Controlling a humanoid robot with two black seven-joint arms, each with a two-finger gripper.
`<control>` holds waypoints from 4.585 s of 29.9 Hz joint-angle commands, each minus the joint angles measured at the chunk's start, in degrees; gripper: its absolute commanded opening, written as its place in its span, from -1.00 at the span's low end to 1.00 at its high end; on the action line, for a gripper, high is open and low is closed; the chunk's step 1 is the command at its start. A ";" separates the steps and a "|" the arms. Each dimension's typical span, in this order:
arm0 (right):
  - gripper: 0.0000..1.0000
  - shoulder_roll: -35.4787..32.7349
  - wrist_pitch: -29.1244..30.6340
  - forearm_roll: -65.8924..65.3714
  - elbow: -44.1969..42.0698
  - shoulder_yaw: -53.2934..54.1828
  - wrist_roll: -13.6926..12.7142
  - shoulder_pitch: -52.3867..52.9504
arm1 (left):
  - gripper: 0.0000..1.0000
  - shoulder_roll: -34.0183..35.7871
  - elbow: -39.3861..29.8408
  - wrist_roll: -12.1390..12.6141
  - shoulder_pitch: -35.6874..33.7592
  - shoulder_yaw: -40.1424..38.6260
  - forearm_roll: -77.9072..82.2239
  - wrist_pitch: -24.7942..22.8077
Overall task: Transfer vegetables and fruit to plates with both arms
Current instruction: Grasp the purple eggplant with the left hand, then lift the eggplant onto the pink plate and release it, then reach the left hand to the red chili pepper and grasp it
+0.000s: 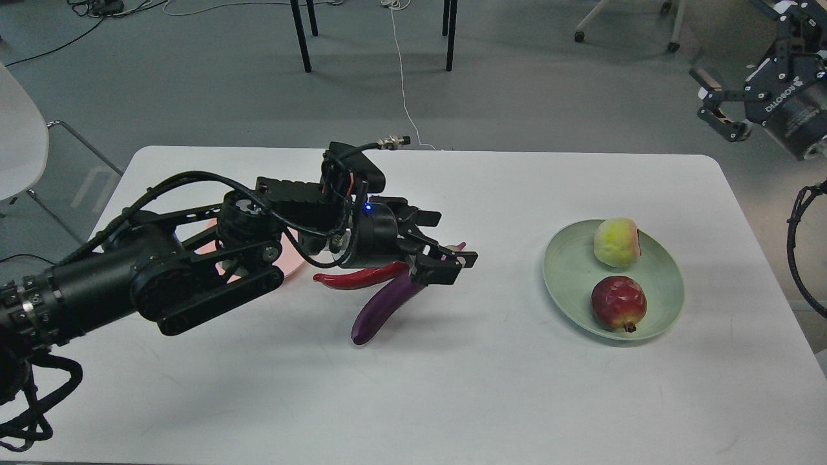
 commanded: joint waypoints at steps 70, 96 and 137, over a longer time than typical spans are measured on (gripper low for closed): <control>0.96 0.02 0.02 1.21 -2.73 12.21 2.25 -16.11 | -0.12 0.71 6.17 6.87 8.28 4.84 5.49 2.77; 0.96 -1.74 0.02 1.13 -2.91 12.74 2.25 -15.76 | -0.71 22.51 4.92 3.45 8.10 -5.18 -4.79 3.39; 0.96 -2.44 0.02 0.95 -2.64 12.74 2.16 -15.67 | 0.56 3.71 9.86 3.18 2.39 8.97 -2.87 10.51</control>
